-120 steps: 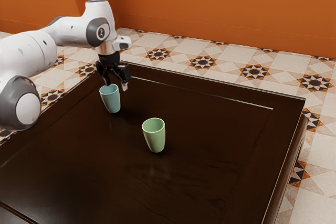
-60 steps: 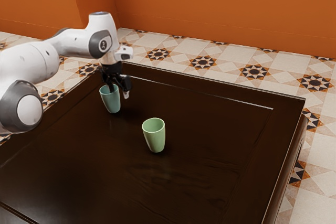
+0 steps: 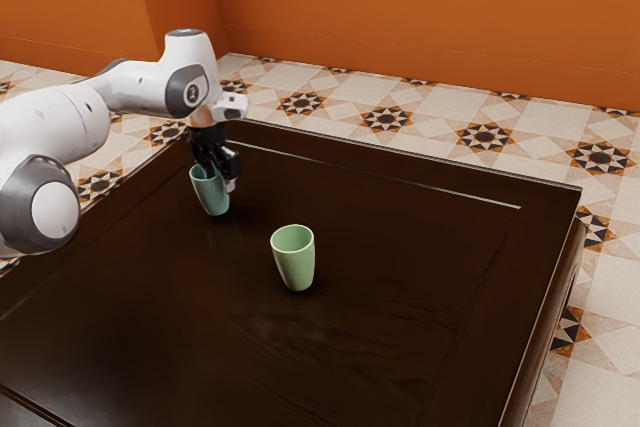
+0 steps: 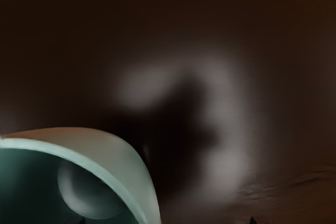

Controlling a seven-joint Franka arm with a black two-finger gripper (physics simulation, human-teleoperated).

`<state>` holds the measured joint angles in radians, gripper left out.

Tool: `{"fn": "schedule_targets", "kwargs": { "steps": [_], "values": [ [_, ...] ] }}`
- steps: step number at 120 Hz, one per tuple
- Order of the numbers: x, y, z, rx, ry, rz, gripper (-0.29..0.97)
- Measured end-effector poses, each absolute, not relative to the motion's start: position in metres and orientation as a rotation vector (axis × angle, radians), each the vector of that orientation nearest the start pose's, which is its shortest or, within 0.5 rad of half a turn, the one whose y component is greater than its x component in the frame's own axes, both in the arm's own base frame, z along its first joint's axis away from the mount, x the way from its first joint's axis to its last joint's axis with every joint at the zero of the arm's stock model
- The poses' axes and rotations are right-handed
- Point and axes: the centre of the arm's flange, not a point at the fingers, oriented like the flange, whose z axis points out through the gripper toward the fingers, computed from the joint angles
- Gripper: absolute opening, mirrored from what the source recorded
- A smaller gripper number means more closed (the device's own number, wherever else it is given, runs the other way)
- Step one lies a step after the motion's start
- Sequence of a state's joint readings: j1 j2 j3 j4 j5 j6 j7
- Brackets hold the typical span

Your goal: Place the left cup onto the right cup

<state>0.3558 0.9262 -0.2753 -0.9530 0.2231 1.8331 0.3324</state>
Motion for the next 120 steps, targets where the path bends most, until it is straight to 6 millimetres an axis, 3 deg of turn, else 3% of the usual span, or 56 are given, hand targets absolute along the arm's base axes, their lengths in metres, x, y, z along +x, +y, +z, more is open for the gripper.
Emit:
{"fn": "schedule_targets", "kwargs": {
  "steps": [48,96,120],
  "values": [
    [0.760,0.165,0.320,-3.125,0.351,0.027,-0.03],
    [0.761,0.167,0.321,-3.112,0.360,0.005,-0.10],
    [0.761,0.168,0.338,-3.098,0.357,-0.029,-0.10]
  ]
}}
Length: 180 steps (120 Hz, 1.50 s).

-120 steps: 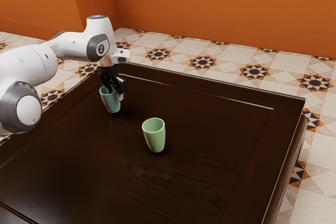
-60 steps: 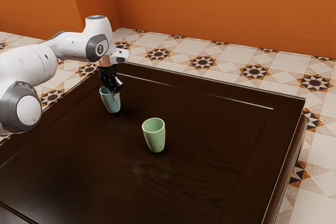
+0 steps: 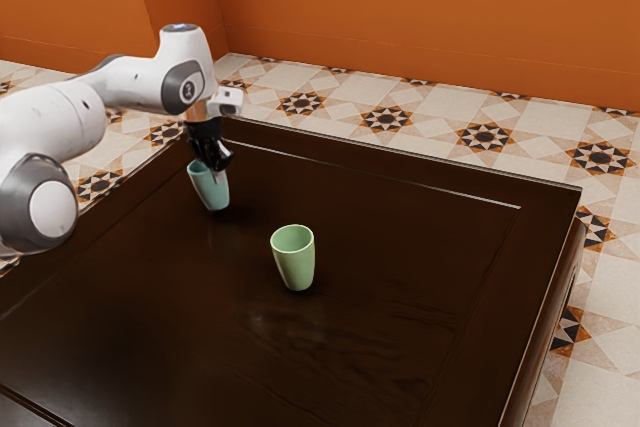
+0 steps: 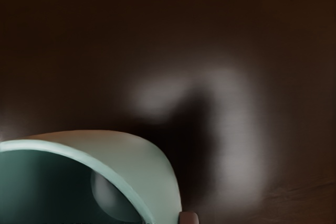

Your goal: Place the left cup onto the right cup

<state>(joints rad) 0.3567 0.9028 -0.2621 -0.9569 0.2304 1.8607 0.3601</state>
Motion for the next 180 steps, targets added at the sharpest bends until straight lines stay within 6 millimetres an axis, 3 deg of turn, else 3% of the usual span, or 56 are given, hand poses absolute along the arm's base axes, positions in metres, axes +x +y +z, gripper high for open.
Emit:
{"fn": "schedule_targets", "kwargs": {
  "steps": [18,32,63,88,100,128,152,180],
  "values": [
    [0.760,0.155,0.372,-3.078,0.377,-0.078,-0.10],
    [0.750,0.131,0.395,-3.067,0.419,-0.075,-0.10],
    [0.705,0.027,0.459,-3.015,0.576,-0.070,-0.10],
    [0.655,-0.059,0.491,-2.969,0.694,-0.076,-0.10],
    [0.643,-0.086,0.494,-2.956,0.721,-0.085,-0.10],
    [0.632,-0.134,0.479,-2.941,0.754,-0.077,-0.10],
    [0.620,-0.150,0.461,-2.946,0.725,-0.033,-0.10],
    [0.611,-0.151,0.450,-2.958,0.656,-0.002,-0.10]
  ]
}}
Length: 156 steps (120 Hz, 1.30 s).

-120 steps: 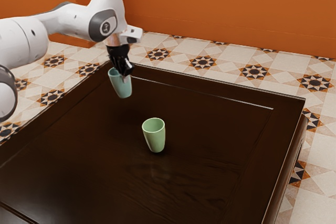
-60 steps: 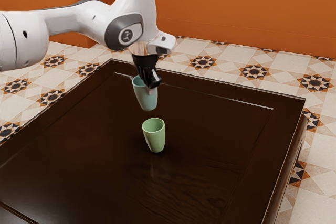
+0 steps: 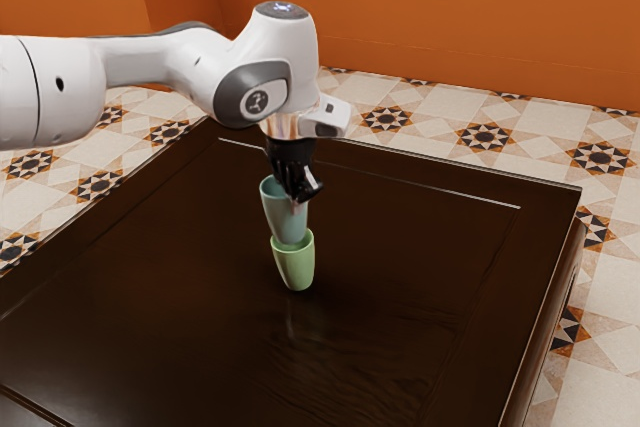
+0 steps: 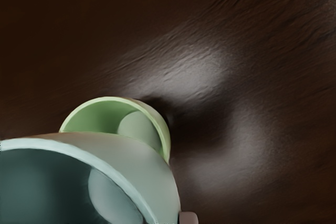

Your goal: Place the left cup onto the right cup

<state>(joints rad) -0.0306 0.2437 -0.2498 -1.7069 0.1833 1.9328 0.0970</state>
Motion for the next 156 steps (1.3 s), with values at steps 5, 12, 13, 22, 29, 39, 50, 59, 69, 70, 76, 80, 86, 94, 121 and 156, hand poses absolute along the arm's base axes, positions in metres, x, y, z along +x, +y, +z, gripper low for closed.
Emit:
{"fn": "schedule_targets", "kwargs": {
  "steps": [5,12,13,22,29,39,50,59,69,70,76,80,86,94,121,156],
  "values": [
    [0.612,-0.151,0.449,-2.961,0.645,-0.002,-0.10],
    [0.612,-0.151,0.448,-2.963,0.631,-0.004,-0.10],
    [0.612,-0.151,0.448,-2.964,0.629,-0.004,-0.10],
    [0.614,-0.151,0.447,-2.966,0.613,-0.006,-0.10],
    [0.615,-0.150,0.447,-2.964,0.603,-0.008,-0.10],
    [0.617,-0.150,0.445,-2.963,0.590,-0.009,-0.10],
    [0.620,-0.150,0.445,-2.958,0.580,-0.018,-0.10],
    [0.625,-0.148,0.443,-2.957,0.565,-0.019,-0.10],
    [0.629,-0.148,0.443,-2.952,0.559,-0.027,-0.10],
    [0.629,-0.149,0.443,-2.952,0.558,-0.028,-0.10],
    [0.631,-0.149,0.441,-2.951,0.555,-0.026,-0.10],
    [0.632,-0.148,0.440,-2.950,0.552,-0.023,-0.10],
    [0.634,-0.146,0.438,-2.951,0.544,-0.021,-0.10],
    [0.637,-0.146,0.434,-2.952,0.537,-0.017,-0.10],
    [0.645,-0.143,0.417,-2.949,0.523,0.008,-0.10],
    [0.652,-0.136,0.391,-2.955,0.501,0.044,-0.10]
  ]
}}
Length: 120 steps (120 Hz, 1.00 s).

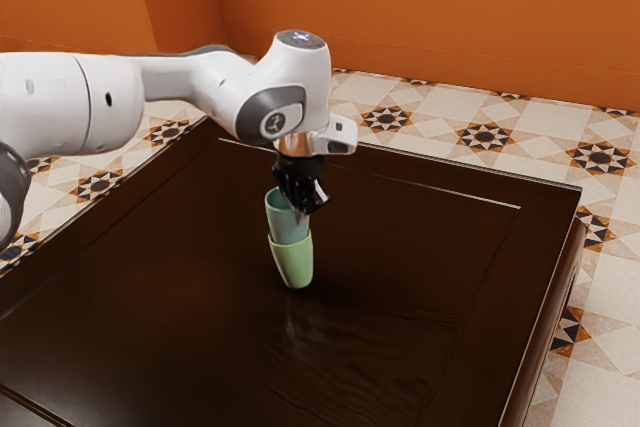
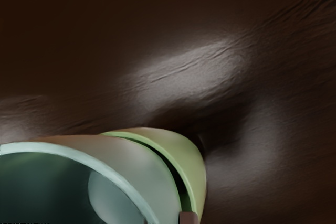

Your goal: Place the left cup onto the right cup

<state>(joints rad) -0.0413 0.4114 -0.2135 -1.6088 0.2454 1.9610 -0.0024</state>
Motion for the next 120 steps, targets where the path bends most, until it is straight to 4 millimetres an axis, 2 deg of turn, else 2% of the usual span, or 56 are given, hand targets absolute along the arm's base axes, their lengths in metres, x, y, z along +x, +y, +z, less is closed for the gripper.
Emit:
{"fn": "schedule_targets", "kwargs": {
  "steps": [20,54,90,110,120],
  "values": [
    [0.654,-0.137,0.385,-2.961,0.497,0.043,-0.11],
    [0.650,-0.150,0.394,-2.967,0.502,0.023,-0.01],
    [0.644,-0.154,0.408,-2.967,0.477,0.025,0.20],
    [0.638,-0.160,0.423,-2.963,0.469,0.014,0.36],
    [0.633,-0.165,0.438,-2.960,0.469,-0.004,0.46]
  ]
}}
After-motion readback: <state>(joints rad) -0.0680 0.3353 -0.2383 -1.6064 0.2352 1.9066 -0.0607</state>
